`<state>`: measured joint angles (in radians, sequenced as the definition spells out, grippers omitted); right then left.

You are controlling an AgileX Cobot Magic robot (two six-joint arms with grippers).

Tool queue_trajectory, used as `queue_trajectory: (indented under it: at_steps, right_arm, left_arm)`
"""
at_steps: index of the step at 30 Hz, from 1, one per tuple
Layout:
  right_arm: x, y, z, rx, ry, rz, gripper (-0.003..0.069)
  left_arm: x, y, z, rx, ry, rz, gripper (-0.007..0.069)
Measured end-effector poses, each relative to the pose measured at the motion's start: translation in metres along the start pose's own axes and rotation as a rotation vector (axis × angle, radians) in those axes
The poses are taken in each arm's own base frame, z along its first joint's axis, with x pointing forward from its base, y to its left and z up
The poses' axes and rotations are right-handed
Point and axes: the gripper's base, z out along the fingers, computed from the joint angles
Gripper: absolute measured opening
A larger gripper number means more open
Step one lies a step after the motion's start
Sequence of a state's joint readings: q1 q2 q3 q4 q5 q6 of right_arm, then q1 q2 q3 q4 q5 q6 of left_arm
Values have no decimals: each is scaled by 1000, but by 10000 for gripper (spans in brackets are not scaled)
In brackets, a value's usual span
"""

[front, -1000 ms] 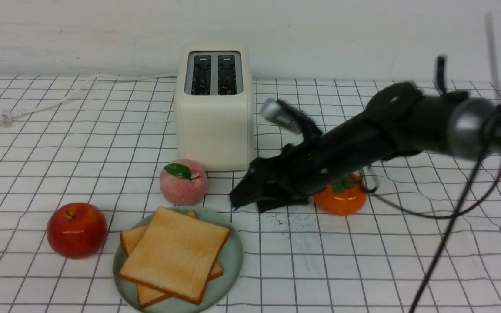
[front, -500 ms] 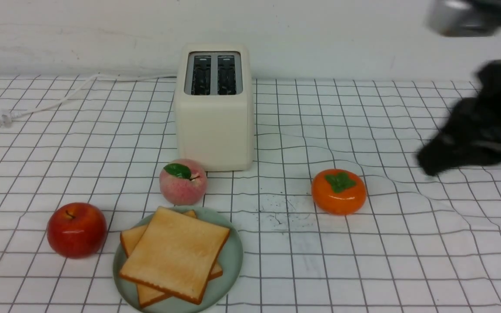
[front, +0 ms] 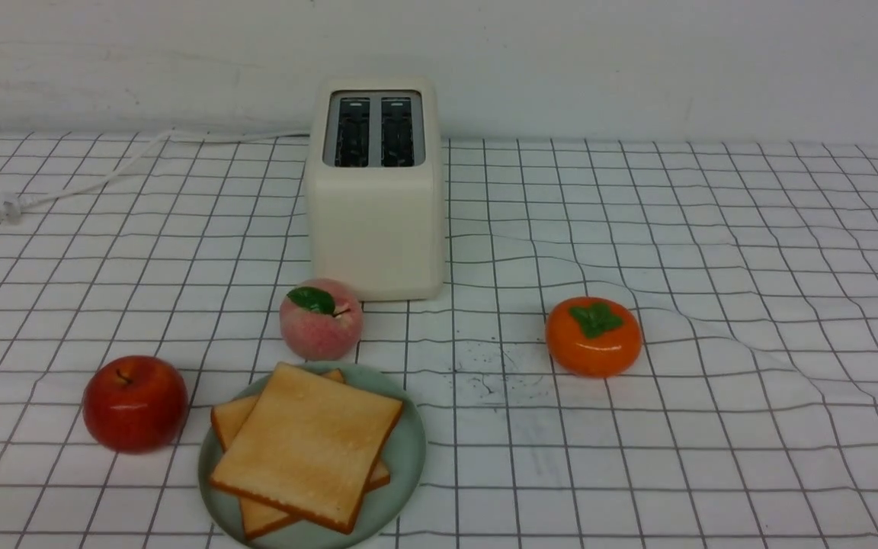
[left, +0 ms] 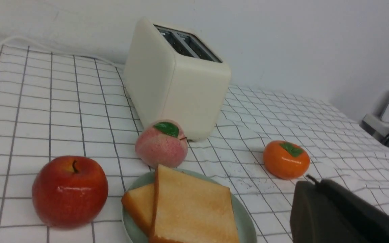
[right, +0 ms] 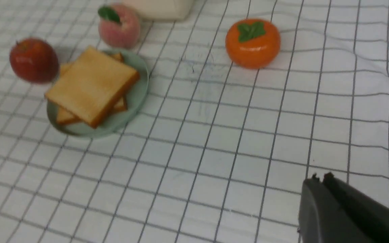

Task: Take toasted bread from bread machine on white checkered table place on plate.

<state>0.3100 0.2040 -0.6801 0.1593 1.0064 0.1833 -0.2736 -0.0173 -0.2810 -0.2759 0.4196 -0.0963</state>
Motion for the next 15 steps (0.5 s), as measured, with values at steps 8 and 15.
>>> queue_trajectory:
  at_steps: [8, 15]
  right_arm:
    - [48, -20, 21, -24, -169, 156, 6]
    - [67, -27, 44, -13, -109, 205, 16]
  left_arm:
    - [30, 14, 13, -35, 41, -17, -13]
    - [48, 21, 17, -54, 112, -23, -13]
